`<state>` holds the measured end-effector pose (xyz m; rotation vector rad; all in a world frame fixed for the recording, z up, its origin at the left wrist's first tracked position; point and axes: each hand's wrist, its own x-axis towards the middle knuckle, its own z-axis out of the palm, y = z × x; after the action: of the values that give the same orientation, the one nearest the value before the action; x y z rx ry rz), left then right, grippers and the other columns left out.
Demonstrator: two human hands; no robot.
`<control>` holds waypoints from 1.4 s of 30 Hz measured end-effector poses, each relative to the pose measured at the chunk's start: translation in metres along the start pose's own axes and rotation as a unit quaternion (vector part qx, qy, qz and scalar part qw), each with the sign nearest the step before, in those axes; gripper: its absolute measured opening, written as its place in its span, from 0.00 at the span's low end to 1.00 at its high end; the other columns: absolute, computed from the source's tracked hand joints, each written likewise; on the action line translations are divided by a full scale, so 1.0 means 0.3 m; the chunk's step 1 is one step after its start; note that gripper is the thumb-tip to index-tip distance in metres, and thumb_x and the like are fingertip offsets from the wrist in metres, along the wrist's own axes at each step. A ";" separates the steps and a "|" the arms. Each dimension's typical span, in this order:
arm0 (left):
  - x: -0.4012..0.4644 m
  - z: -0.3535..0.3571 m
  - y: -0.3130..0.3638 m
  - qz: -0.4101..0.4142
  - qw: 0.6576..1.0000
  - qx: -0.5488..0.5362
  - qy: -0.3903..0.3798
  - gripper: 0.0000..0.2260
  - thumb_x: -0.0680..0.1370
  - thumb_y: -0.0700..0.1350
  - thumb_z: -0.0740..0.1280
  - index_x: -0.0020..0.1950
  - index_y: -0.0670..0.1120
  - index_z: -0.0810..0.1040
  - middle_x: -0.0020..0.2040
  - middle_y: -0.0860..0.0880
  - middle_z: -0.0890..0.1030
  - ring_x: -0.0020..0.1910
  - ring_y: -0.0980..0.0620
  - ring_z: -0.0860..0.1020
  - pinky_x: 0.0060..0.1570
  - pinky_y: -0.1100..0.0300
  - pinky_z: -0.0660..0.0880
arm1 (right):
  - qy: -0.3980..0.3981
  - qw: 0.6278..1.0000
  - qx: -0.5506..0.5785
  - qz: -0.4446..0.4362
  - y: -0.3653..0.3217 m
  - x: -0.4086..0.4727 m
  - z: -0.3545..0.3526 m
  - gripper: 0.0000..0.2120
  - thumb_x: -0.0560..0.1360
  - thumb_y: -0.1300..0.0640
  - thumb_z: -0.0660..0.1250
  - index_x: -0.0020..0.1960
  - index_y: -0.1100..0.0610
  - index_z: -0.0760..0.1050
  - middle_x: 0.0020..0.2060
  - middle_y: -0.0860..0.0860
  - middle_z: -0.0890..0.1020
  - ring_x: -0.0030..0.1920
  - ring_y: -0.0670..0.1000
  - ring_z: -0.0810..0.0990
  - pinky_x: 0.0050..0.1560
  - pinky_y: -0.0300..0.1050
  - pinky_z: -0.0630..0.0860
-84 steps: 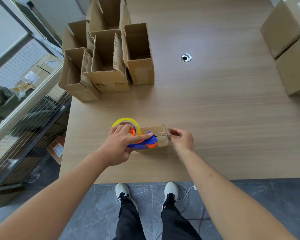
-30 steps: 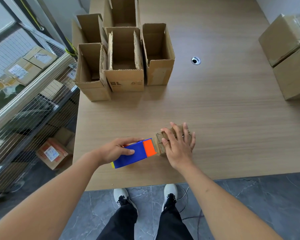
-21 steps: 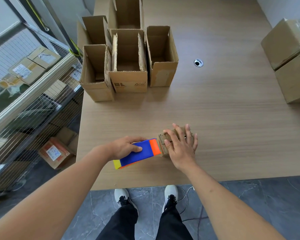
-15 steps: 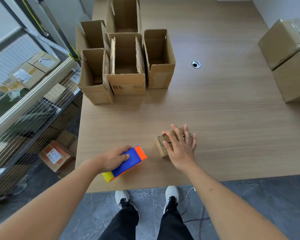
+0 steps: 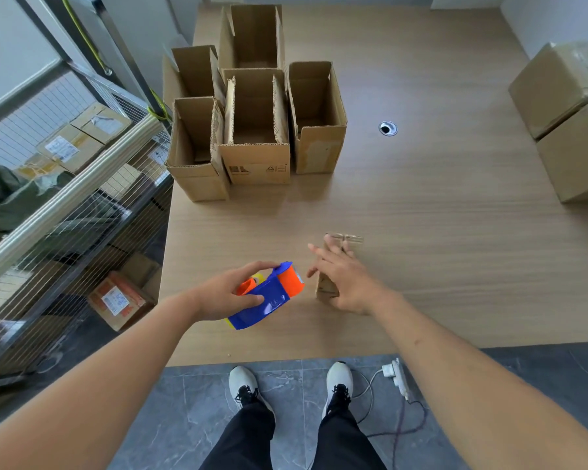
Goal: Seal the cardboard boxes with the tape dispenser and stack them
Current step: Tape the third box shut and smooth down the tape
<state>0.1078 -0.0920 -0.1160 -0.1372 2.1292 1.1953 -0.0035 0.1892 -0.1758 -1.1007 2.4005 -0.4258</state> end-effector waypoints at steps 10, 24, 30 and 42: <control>-0.043 0.050 0.059 0.094 0.993 0.052 0.049 0.38 0.74 0.35 0.71 0.75 0.68 0.66 0.66 0.61 0.74 0.62 0.52 0.74 0.61 0.47 0.75 | 0.145 0.982 0.060 0.107 -0.007 -0.111 0.015 0.27 0.76 0.45 0.73 0.72 0.49 0.73 0.71 0.44 0.70 0.72 0.48 0.69 0.63 0.53 0.77; -0.057 0.126 0.130 0.133 0.987 0.070 0.063 0.38 0.73 0.32 0.72 0.72 0.67 0.68 0.68 0.61 0.73 0.68 0.56 0.71 0.67 0.48 0.71 | 0.102 0.865 0.486 0.073 -0.129 -0.144 -0.085 0.05 0.76 0.55 0.75 0.50 0.56 0.87 0.44 0.54 0.87 0.48 0.57 0.85 0.55 0.58 0.82; -0.053 0.154 0.163 0.118 0.989 0.084 0.023 0.37 0.76 0.40 0.71 0.74 0.72 0.64 0.64 0.55 0.74 0.63 0.51 0.72 0.64 0.44 0.71 | 0.180 0.855 0.472 0.120 -0.131 -0.195 -0.092 0.03 0.76 0.64 0.74 0.47 0.60 0.87 0.40 0.52 0.87 0.39 0.48 0.83 0.43 0.43 0.81; -0.040 0.082 0.124 0.014 0.991 0.131 -0.029 0.35 0.80 0.43 0.69 0.70 0.81 0.61 0.63 0.60 0.71 0.62 0.55 0.71 0.67 0.49 0.67 | 0.309 0.771 0.449 0.328 -0.051 -0.315 0.009 0.09 0.76 0.60 0.75 0.40 0.48 0.86 0.28 0.46 0.83 0.27 0.45 0.78 0.42 0.54 0.83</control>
<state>0.1147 -0.0541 -0.0905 0.0428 2.2199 0.9133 0.0618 0.2523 -0.1447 0.3744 2.3317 -1.6168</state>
